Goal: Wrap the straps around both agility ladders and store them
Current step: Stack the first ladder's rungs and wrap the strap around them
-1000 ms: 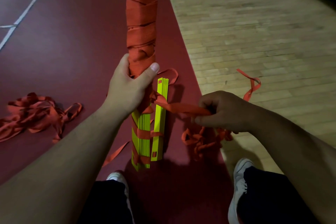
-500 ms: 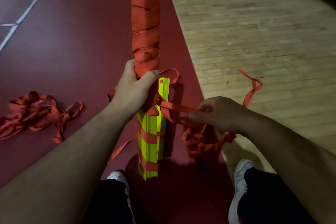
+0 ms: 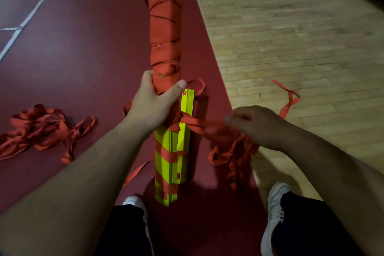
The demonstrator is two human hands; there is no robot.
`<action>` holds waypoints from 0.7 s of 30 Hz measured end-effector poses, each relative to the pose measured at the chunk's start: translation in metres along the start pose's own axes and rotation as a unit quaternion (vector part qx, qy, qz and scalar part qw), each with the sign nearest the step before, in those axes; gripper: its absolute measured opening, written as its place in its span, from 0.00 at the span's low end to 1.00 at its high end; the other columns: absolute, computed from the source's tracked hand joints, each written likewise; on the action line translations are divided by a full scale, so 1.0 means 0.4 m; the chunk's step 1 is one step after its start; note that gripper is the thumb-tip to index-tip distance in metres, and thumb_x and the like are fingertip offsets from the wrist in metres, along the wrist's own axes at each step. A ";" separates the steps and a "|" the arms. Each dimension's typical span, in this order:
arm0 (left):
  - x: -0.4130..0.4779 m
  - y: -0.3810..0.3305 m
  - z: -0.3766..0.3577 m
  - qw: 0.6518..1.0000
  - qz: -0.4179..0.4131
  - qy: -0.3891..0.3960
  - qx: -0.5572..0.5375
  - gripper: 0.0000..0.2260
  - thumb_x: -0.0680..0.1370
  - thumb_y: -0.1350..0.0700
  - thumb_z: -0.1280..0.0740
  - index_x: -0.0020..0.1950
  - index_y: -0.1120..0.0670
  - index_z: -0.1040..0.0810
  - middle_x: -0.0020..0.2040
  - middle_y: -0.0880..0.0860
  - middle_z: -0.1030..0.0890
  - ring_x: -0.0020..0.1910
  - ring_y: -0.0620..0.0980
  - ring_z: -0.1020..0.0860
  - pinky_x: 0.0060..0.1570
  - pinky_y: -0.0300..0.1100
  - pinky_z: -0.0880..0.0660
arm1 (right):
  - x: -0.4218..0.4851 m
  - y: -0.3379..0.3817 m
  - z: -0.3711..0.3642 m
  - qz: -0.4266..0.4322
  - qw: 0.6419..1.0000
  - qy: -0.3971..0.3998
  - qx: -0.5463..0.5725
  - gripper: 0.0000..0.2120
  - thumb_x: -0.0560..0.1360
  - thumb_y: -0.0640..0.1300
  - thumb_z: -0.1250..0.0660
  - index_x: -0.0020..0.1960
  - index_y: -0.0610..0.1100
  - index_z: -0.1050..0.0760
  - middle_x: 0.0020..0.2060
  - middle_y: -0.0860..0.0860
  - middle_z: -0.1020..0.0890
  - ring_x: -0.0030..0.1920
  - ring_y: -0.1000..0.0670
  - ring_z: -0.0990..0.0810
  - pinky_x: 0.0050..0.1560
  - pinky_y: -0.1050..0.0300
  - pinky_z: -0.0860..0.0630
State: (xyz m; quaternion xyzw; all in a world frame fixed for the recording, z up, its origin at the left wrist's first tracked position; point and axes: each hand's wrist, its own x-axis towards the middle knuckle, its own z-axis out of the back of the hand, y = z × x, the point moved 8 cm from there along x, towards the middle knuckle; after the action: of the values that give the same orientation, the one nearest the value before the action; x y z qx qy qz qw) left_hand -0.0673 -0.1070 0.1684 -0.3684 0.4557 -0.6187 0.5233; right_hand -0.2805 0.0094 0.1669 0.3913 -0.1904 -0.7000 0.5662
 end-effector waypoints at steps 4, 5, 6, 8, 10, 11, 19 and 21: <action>-0.006 -0.002 -0.009 0.998 0.008 0.018 0.054 0.35 0.66 0.31 0.29 0.64 0.51 0.32 0.52 0.48 0.21 0.52 0.48 0.20 0.57 0.53 0.22 | -0.001 0.019 0.028 0.024 0.999 -0.033 0.018 0.07 0.78 0.46 0.33 0.43 0.50 0.19 0.34 0.52 0.19 0.34 0.56 0.23 0.39 0.57 0.28; -0.004 0.003 -0.011 0.999 0.024 0.023 0.042 0.36 0.66 0.29 0.28 0.64 0.50 0.33 0.52 0.47 0.21 0.53 0.49 0.20 0.58 0.54 0.22 | -0.002 0.015 0.022 0.019 1.000 -0.012 0.012 0.05 0.77 0.43 0.31 0.43 0.51 0.19 0.35 0.52 0.18 0.34 0.56 0.21 0.38 0.58 0.26; -0.003 0.010 -0.013 0.999 0.041 0.025 0.018 0.35 0.66 0.30 0.28 0.63 0.48 0.33 0.52 0.47 0.21 0.54 0.50 0.20 0.59 0.56 0.23 | -0.005 0.009 0.012 0.007 1.000 0.014 0.006 0.06 0.75 0.40 0.31 0.44 0.51 0.19 0.37 0.51 0.16 0.36 0.53 0.18 0.38 0.57 0.24; 0.005 0.024 -0.015 0.998 0.060 0.029 -0.005 0.29 0.68 0.34 0.30 0.63 0.47 0.31 0.52 0.48 0.21 0.54 0.51 0.20 0.60 0.59 0.24 | -0.011 -0.011 -0.010 -0.021 0.997 0.070 -0.032 0.11 0.72 0.36 0.32 0.49 0.51 0.20 0.42 0.48 0.14 0.39 0.46 0.15 0.34 0.58 0.22; 0.006 0.023 -0.012 0.998 0.044 0.026 0.025 0.24 0.72 0.37 0.30 0.62 0.47 0.29 0.52 0.47 0.20 0.54 0.50 0.21 0.62 0.57 0.25 | -0.018 -0.031 -0.036 -0.051 0.987 0.123 -0.084 0.14 0.72 0.35 0.33 0.55 0.48 0.24 0.46 0.44 0.15 0.42 0.42 0.14 0.30 0.59 0.23; 0.005 0.017 -0.009 0.999 0.032 0.020 0.029 0.23 0.73 0.37 0.30 0.62 0.47 0.28 0.52 0.47 0.19 0.53 0.49 0.20 0.61 0.56 0.24 | -0.018 -0.041 -0.044 -0.065 0.983 0.139 -0.098 0.16 0.73 0.35 0.32 0.57 0.50 0.26 0.47 0.43 0.15 0.43 0.41 0.14 0.30 0.59 0.22; 0.008 0.043 -0.010 0.994 0.079 0.013 -0.076 0.23 0.64 0.36 0.24 0.54 0.45 0.22 0.50 0.51 0.15 0.51 0.55 0.16 0.56 0.61 0.21 | -0.007 0.004 0.011 0.041 0.999 0.005 -0.030 0.11 0.72 0.36 0.31 0.46 0.53 0.21 0.38 0.50 0.17 0.32 0.56 0.21 0.34 0.60 0.25; 0.008 0.067 -0.016 0.990 0.104 0.009 -0.095 0.24 0.64 0.36 0.25 0.54 0.43 0.25 0.52 0.54 0.16 0.52 0.57 0.17 0.55 0.63 0.21 | -0.018 0.028 0.012 0.080 0.996 0.007 0.036 0.13 0.72 0.34 0.30 0.44 0.53 0.21 0.37 0.51 0.17 0.34 0.50 0.19 0.36 0.54 0.22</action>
State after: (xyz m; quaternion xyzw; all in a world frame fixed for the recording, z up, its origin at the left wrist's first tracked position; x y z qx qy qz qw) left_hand -0.0656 -0.1100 0.1410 -0.3613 0.5530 -0.5181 0.5434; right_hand -0.2765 0.0121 0.1802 0.3999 -0.2427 -0.6422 0.6072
